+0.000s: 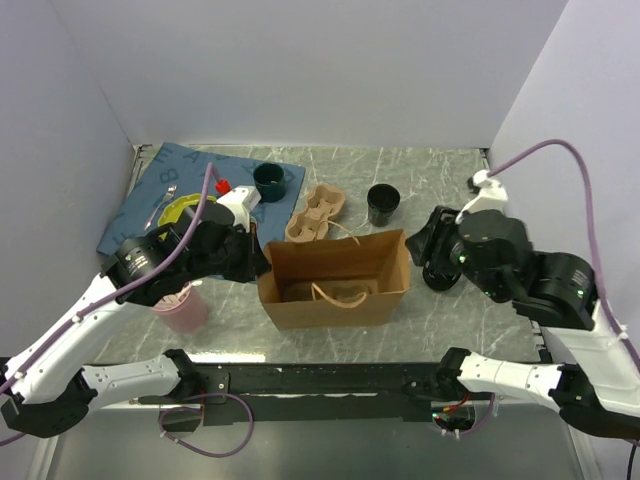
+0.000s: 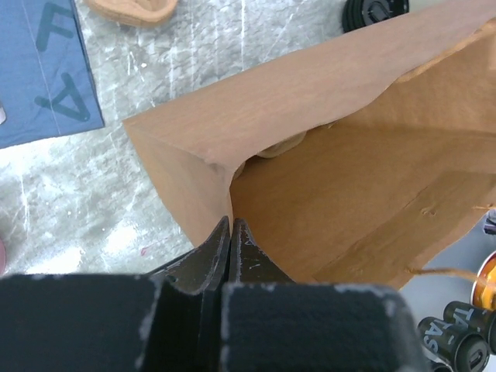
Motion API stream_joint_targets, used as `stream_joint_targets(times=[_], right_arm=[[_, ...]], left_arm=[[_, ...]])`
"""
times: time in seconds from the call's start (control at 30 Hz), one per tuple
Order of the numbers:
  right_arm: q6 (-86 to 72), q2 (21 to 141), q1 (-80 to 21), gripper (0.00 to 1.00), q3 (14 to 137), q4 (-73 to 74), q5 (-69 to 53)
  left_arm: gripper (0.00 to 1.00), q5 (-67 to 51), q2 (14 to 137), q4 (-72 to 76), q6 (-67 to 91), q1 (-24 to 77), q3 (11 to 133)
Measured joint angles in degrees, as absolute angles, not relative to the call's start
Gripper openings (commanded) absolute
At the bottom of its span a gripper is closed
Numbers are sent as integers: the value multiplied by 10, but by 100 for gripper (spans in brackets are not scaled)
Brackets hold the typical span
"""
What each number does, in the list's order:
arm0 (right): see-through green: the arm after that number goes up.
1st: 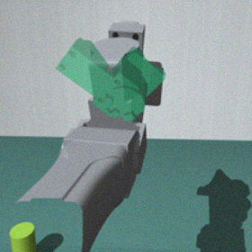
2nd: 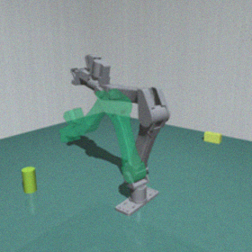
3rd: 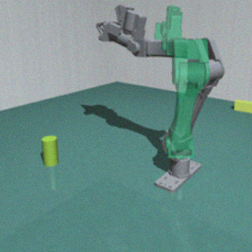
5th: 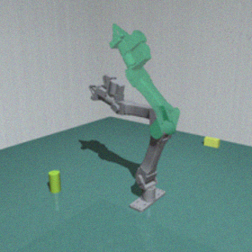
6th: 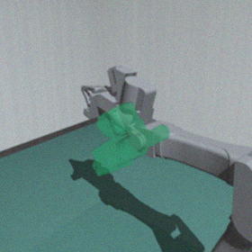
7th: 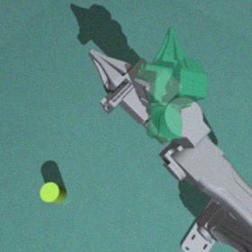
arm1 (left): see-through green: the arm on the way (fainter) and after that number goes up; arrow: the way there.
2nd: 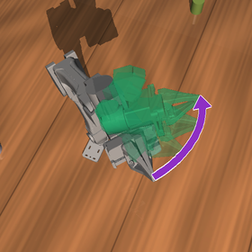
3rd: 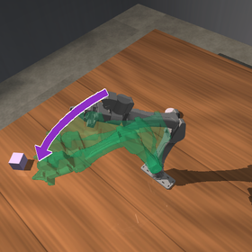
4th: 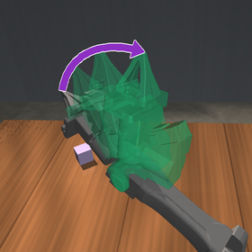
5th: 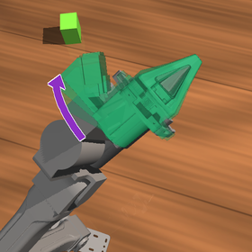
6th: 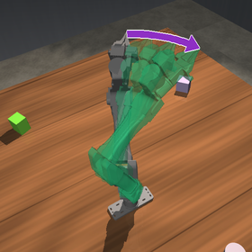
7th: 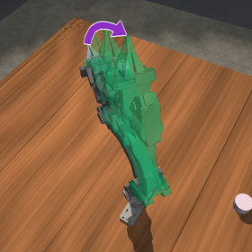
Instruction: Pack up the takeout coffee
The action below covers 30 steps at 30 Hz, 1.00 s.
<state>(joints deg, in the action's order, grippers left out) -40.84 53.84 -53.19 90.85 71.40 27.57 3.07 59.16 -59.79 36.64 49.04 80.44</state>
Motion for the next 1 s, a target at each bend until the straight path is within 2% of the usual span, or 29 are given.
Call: stream_joint_targets(times=[0.23, 0.37, 0.53, 0.7, 1.0], right_arm=[[-401, 551, -509, 59, 982, 668, 326], [-383, 596, -403, 59, 1021, 663, 336], [-355, 668, -273, 60, 1016, 654, 265], [-334, 721, -230, 61, 972, 637, 200], [-313, 708, -188, 61, 832, 595, 109]], left_arm=[[1, 13, 571, -556, 331, 490, 793], [1, -5, 512, -512, 293, 490, 738], [1, -34, 445, -468, 259, 490, 660], [1, -58, 423, -446, 251, 490, 628], [1, -41, 361, -402, 279, 490, 565]])
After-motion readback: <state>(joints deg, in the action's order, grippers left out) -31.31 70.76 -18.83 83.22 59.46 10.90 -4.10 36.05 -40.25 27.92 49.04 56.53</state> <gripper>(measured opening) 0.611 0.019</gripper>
